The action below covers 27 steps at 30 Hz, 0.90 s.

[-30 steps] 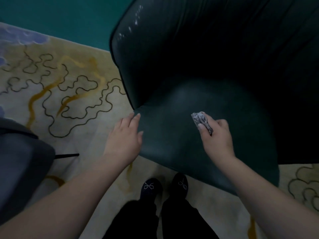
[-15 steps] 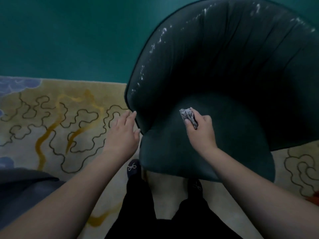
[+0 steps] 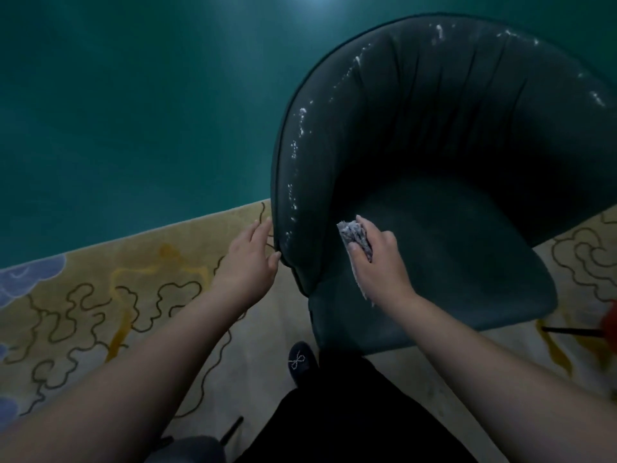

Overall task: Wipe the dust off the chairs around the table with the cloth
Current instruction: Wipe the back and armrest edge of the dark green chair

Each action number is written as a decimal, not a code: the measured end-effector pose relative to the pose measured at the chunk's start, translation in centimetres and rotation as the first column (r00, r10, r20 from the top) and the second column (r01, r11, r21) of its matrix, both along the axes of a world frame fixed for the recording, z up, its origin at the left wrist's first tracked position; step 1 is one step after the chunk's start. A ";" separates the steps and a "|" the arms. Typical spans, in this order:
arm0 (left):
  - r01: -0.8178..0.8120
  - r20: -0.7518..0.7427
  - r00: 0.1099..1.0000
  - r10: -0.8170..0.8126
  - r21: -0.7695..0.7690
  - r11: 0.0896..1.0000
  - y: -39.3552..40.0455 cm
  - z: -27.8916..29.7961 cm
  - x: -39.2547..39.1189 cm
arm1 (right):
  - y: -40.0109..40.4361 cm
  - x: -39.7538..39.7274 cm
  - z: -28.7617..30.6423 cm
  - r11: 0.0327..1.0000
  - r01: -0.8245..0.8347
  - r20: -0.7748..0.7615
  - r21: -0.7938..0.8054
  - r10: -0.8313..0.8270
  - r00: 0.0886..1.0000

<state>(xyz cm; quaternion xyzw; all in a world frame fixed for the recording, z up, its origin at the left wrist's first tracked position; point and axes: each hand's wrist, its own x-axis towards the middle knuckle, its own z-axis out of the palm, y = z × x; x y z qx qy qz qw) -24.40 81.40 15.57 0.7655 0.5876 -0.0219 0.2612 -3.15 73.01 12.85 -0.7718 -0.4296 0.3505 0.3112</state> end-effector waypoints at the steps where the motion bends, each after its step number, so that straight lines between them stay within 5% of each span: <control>1: 0.004 0.003 1.000 -0.004 -0.011 1.000 0.5 0.0 0.0 | 0.4 -0.2 0.0 1.000 -0.006 -0.013 0.006 0.006 1.000; 8: 0.016 0.016 1.000 -0.015 -0.056 0.998 4.4 -0.6 -0.2 | 3.3 -1.1 -0.4 1.000 -0.022 -0.046 0.001 0.022 0.999; 16: 0.194 0.059 0.980 -0.189 -0.098 0.976 12.7 -0.9 0.8 | 6.0 -3.9 -1.1 0.979 0.199 -0.105 -0.044 -0.203 0.974; 27: 0.507 0.100 0.862 -0.497 -0.153 0.849 17.3 -2.5 0.9 | 7.2 -10.8 -2.4 0.719 0.694 -0.108 -0.026 -0.693 0.713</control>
